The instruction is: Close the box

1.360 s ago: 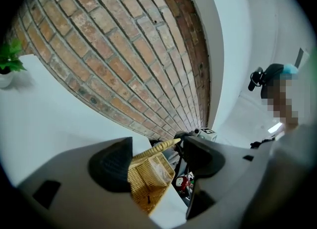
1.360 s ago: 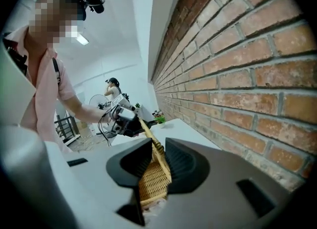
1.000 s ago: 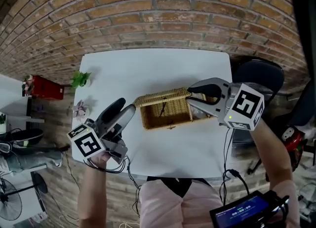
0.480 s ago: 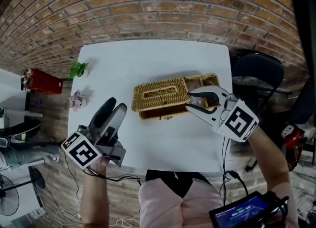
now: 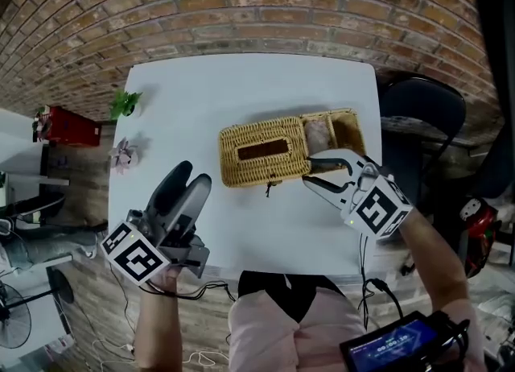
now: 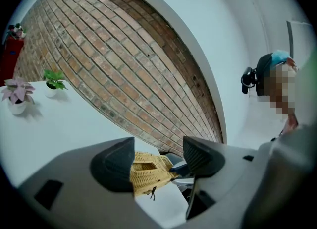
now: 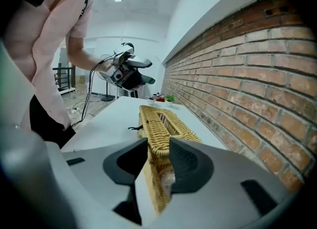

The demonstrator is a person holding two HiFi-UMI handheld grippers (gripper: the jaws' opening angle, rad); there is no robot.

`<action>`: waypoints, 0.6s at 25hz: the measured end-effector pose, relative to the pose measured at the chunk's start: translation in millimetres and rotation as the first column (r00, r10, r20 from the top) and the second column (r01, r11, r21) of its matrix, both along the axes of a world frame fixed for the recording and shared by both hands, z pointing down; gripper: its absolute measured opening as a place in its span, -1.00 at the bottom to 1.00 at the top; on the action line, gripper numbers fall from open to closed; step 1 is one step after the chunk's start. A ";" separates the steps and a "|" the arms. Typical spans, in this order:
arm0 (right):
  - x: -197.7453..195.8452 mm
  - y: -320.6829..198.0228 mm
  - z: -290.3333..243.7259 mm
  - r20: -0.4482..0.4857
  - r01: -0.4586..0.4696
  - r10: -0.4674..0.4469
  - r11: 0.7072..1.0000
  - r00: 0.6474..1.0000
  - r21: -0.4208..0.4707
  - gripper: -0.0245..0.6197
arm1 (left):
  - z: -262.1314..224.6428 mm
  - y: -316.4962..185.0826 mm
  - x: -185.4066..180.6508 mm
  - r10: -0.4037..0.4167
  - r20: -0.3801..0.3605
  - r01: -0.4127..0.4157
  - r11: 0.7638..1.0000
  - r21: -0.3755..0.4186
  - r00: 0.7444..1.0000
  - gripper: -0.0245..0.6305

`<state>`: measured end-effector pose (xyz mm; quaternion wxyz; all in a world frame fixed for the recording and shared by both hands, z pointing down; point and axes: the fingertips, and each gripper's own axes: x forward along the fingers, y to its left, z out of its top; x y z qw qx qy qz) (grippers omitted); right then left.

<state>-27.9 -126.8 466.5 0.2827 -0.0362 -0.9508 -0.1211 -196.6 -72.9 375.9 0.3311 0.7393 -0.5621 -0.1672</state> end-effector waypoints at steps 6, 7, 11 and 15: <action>9.7 -1.1 2.9 0.006 -0.038 0.038 0.999 0.999 -0.012 -0.47 | -7.2 0.5 9.2 -0.001 -0.018 0.002 1.000 0.020 1.000 0.03; 10.7 -2.3 -3.8 0.028 -0.056 0.057 0.998 0.998 -0.032 -0.47 | -11.2 0.6 10.5 -0.007 -0.017 0.008 1.000 0.027 1.000 0.03; 5.6 -11.6 -58.7 0.176 -0.175 0.198 0.974 0.964 -0.141 -0.51 | -39.9 -2.5 15.3 -0.062 0.059 0.058 0.996 0.063 0.996 0.01; -7.1 -24.5 -132.3 0.313 -0.294 0.361 0.924 0.878 -0.243 -0.61 | -87.7 -11.8 20.8 -0.183 0.198 0.155 0.976 0.150 0.963 -0.14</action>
